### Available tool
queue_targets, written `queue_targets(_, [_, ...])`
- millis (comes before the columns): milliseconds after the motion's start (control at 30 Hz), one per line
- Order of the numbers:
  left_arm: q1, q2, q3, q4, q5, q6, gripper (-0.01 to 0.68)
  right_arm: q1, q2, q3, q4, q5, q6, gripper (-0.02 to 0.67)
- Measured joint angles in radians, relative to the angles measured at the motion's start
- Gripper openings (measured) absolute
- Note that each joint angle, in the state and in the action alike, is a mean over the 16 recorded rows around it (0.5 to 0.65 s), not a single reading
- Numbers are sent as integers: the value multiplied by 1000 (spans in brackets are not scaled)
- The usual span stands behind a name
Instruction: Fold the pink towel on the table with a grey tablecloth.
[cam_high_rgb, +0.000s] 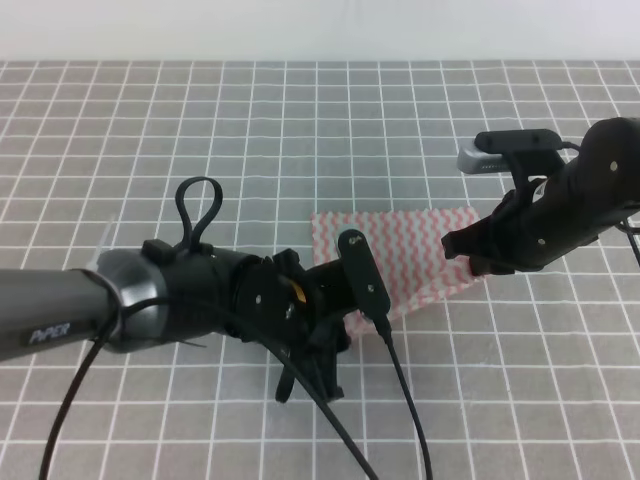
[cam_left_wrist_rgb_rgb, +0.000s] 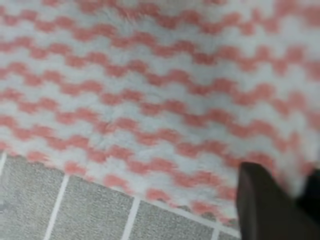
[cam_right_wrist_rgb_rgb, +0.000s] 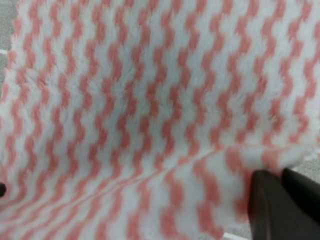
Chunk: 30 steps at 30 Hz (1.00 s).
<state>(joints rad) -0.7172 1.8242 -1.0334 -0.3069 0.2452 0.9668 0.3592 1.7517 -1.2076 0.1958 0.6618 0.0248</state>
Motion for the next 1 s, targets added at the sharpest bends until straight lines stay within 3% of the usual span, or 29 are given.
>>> queue_targets(233, [6,-1,0,0,-36,-7,13,-1,-3,0,-4,6,0,-15])
queue_targets(1000, [58,39,-125,1,-5,-46,-2,-2,-3,1,-21,-6,1,-15])
